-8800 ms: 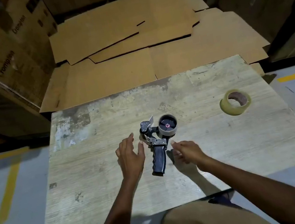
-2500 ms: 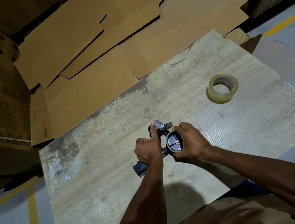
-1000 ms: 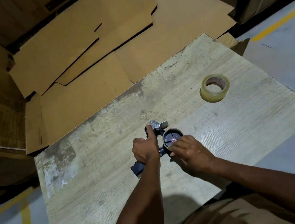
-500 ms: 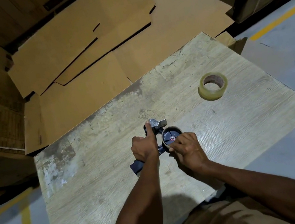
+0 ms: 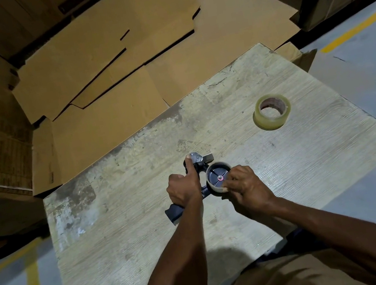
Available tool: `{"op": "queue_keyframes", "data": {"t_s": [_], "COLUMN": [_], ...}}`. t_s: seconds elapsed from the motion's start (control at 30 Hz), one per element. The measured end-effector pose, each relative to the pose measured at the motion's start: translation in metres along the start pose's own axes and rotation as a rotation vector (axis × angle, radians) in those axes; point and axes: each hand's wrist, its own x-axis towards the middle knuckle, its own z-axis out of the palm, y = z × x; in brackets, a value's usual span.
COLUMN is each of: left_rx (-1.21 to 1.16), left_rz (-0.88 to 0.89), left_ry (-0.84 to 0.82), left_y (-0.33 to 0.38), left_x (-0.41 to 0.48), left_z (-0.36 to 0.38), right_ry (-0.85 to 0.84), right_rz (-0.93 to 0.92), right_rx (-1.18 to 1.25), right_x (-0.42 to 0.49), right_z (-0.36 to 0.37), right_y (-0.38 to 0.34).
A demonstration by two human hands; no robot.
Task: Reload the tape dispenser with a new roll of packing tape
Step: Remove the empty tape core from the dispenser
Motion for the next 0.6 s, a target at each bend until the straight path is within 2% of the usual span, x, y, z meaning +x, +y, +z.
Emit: {"op": "queue_keyframes", "data": {"t_s": [0.07, 0.13, 0.27, 0.4, 0.6], "left_rx": [0.012, 0.029, 0.06, 0.075, 0.1], "left_rz": [0.005, 0.013, 0.021, 0.013, 0.013], "left_ry": [-0.01, -0.018, -0.029, -0.031, -0.031], "left_y": [-0.001, -0.001, -0.001, 0.0, 0.002], "left_x": [-0.002, -0.002, -0.002, -0.002, -0.001], "left_z": [0.001, 0.0, -0.001, -0.001, -0.001], "right_ry": [-0.005, 0.076, 0.253, 0.204, 0.183], "right_rz": [-0.017, 0.056, 0.359, 0.596, 0.603], "right_rx": [-0.016, 0.004, 0.038, 0.203, 0.166], "right_x": [0.0, 0.004, 0.024, 0.046, 0.052], "right_z": [-0.005, -0.01, -0.012, -0.009, 0.006], "right_y": [0.009, 0.008, 0.006, 0.005, 0.0]}}
